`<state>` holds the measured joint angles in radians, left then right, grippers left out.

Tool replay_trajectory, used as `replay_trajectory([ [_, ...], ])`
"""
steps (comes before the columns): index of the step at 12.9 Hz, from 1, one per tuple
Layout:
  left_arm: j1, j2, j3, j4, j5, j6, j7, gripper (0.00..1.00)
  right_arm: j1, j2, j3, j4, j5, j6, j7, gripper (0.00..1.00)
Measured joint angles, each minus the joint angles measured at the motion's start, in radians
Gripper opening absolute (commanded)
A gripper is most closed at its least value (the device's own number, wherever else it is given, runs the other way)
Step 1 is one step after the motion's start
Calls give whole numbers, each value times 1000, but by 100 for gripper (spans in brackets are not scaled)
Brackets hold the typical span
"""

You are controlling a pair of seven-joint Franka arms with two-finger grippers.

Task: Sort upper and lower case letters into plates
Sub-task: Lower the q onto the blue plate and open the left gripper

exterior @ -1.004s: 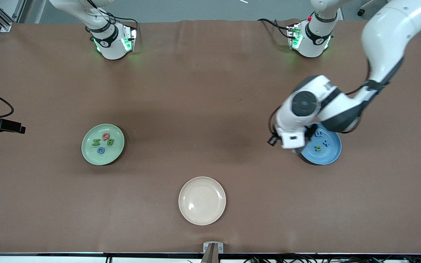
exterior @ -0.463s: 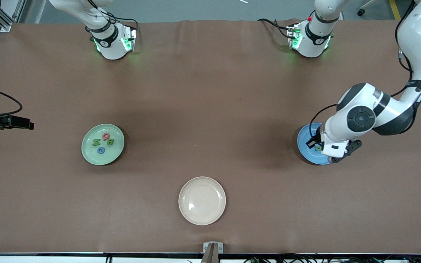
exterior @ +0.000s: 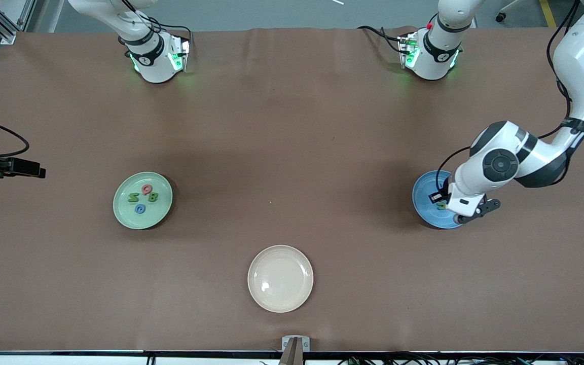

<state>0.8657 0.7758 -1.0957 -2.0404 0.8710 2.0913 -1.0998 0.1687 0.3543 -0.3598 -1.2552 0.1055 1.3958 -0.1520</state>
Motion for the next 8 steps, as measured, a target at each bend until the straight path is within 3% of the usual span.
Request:
replay_trajectory([
  [6, -13, 5, 34, -64, 34, 82, 0, 17, -1, 0, 1, 0, 0, -14, 4, 100],
  [8, -18, 5, 42, -65, 37, 89, 0, 19, -17, -3, 30, 0, 0, -23, 28, 100],
])
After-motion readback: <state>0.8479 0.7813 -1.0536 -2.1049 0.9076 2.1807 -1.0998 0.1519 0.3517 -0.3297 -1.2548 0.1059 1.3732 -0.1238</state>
